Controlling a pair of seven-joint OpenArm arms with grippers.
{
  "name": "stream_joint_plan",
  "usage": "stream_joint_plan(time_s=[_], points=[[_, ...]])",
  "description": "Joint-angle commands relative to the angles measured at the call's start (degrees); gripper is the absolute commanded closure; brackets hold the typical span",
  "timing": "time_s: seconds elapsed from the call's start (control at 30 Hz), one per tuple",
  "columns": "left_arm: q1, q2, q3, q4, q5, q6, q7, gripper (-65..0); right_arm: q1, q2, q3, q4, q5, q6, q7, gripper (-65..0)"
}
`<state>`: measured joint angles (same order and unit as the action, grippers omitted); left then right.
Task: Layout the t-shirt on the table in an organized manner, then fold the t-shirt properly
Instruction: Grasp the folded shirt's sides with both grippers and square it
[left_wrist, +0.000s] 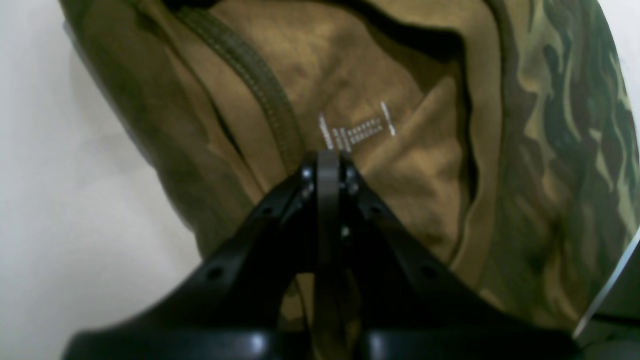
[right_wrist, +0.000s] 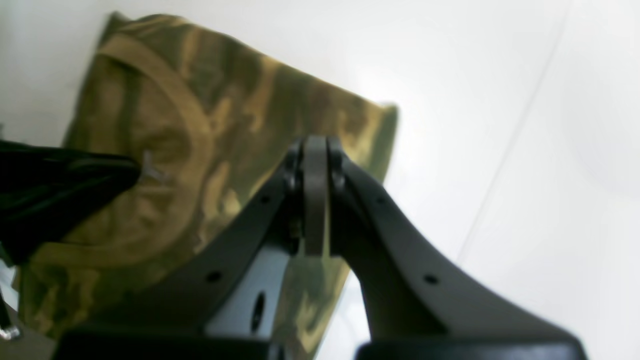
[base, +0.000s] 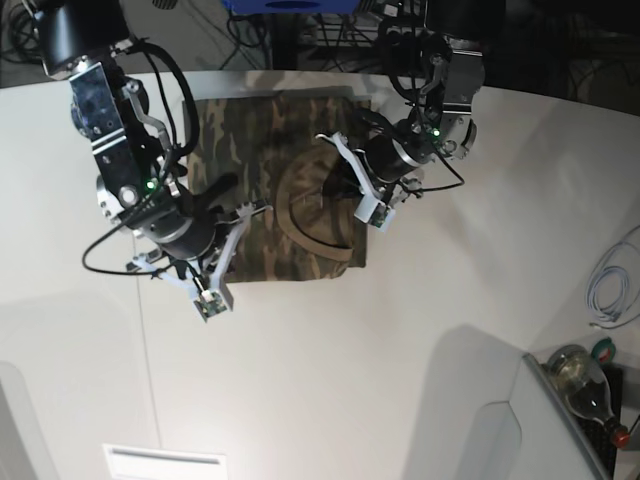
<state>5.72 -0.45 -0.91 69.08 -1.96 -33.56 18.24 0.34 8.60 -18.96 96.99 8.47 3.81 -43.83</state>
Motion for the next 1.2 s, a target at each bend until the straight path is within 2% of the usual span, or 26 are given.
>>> stream_joint_plan(time_s=[0.0, 0.13, 0.3, 0.47, 0.6, 0.63, 0.73, 0.8, 0.87, 1.03, 1.1, 1.17], points=[[-0.4, 0.1, 0.0, 0.4, 1.9, 0.1, 0.2, 0.0, 2.3, -0.4, 0.4, -1.6, -0.4, 0.6, 1.2, -0.2], [-0.3, 0.3, 0.0, 0.4, 5.4, 0.1, 0.2, 0.0, 5.6, -0.6, 0.4, -10.8, -0.3, 0.8, 5.7, -0.2], [-0.3, 0.1, 0.0, 0.4, 5.7, 0.1, 0.2, 0.0, 8.6, -0.4, 0.4, -21.3, -0.3, 1.0, 9.1, -0.2], [-0.3, 0.0, 0.0, 0.3, 5.8, 0.1, 0.3, 0.0, 9.6, -0.4, 0.3, -27.5, -0.4, 1.2, 15.0, -0.2], [-0.3, 0.0, 0.0, 0.3, 5.8, 0.1, 0.4, 0.0, 9.1, 0.0, 0.3, -22.5, -0.4, 1.2, 15.5, -0.2], [-0.4, 0.0, 0.0, 0.3, 5.8, 0.1, 0.4, 0.0, 7.7, 1.3, 0.3, -18.6, -0.4, 1.1, 14.8, -0.2], [-0.4, 0.0, 0.0, 0.5, 5.8, 0.1, 0.4, 0.0, 5.1, 2.5, 0.4, -8.1, -0.4, 0.6, 8.1, -0.2], [-0.4, 0.0, 0.0, 0.5, 5.8, 0.1, 0.4, 0.0, 4.6, 2.4, 0.4, -7.0, -0.5, 0.6, 4.1, -0.2], [-0.4, 0.0, 0.0, 0.5, 5.8, 0.1, 0.4, 0.0, 5.0, 1.6, 0.4, -11.1, -0.5, 0.6, 6.1, -0.2], [-1.1, 0.0, 0.0, 0.3, 5.8, 0.1, 0.5, 0.0, 9.7, 1.3, 0.4, -28.9, -0.3, 0.9, 15.5, -0.2], [-1.2, 0.0, 0.0, 0.3, 5.8, 0.1, 0.5, 0.0, 10.3, 1.3, 0.4, -30.4, -0.3, 1.0, 16.1, -0.2], [-1.2, 0.0, 0.0, 0.3, 5.8, 0.1, 0.5, 0.0, 9.7, 1.6, 0.4, -26.4, -0.3, 1.0, 15.9, -0.2]])
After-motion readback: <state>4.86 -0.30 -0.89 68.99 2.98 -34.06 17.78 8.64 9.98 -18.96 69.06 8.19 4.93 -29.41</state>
